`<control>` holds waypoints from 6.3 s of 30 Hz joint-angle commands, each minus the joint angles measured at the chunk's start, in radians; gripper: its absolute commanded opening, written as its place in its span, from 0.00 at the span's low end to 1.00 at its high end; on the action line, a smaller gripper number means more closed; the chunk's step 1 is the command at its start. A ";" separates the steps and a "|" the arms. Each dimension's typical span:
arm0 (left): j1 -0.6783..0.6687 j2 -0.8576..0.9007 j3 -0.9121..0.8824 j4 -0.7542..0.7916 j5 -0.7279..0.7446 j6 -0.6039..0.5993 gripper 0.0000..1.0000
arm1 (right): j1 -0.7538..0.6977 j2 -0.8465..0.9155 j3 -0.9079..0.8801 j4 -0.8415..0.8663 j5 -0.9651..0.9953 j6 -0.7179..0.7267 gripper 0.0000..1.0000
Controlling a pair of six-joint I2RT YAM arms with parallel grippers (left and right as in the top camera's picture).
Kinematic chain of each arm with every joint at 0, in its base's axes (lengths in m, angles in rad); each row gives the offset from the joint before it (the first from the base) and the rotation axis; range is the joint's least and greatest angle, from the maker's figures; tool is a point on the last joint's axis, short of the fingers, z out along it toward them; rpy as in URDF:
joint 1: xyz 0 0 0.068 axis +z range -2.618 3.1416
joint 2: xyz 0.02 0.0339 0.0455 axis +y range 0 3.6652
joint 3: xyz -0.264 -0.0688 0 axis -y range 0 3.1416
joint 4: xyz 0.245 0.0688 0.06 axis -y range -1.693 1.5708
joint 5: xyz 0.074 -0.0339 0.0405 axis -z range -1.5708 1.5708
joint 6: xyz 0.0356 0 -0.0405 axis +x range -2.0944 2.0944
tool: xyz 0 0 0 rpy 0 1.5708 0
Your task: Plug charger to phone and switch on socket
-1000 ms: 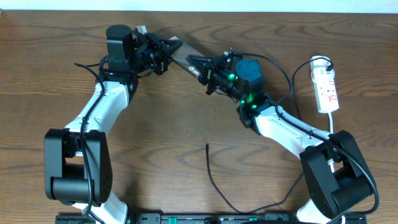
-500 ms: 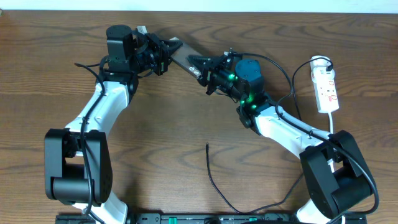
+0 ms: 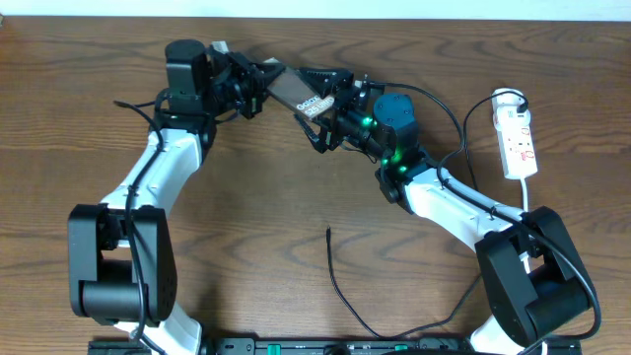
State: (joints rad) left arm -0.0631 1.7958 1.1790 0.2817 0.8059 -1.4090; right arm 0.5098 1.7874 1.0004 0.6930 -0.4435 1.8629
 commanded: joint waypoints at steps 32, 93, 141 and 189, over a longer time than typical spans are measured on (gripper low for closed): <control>0.511 -0.002 -0.001 0.192 0.766 0.160 0.07 | -0.083 -0.001 0.527 -1.181 0.043 -1.162 0.99; 0.496 -0.002 -0.001 0.192 0.766 0.204 0.07 | 0.309 0.327 0.467 -1.820 0.294 -1.048 0.86; 0.496 -0.002 -0.001 0.192 0.766 0.205 0.07 | 0.309 0.356 0.454 -1.785 0.317 -1.025 0.17; 0.496 -0.002 -0.001 0.192 0.766 0.209 0.08 | 0.159 0.356 0.457 -1.500 -0.250 -1.393 0.01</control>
State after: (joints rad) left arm 0.4355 1.7962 1.1725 0.4686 1.5433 -1.2034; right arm 0.7025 2.1220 1.4631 -0.8661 -0.3897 0.6647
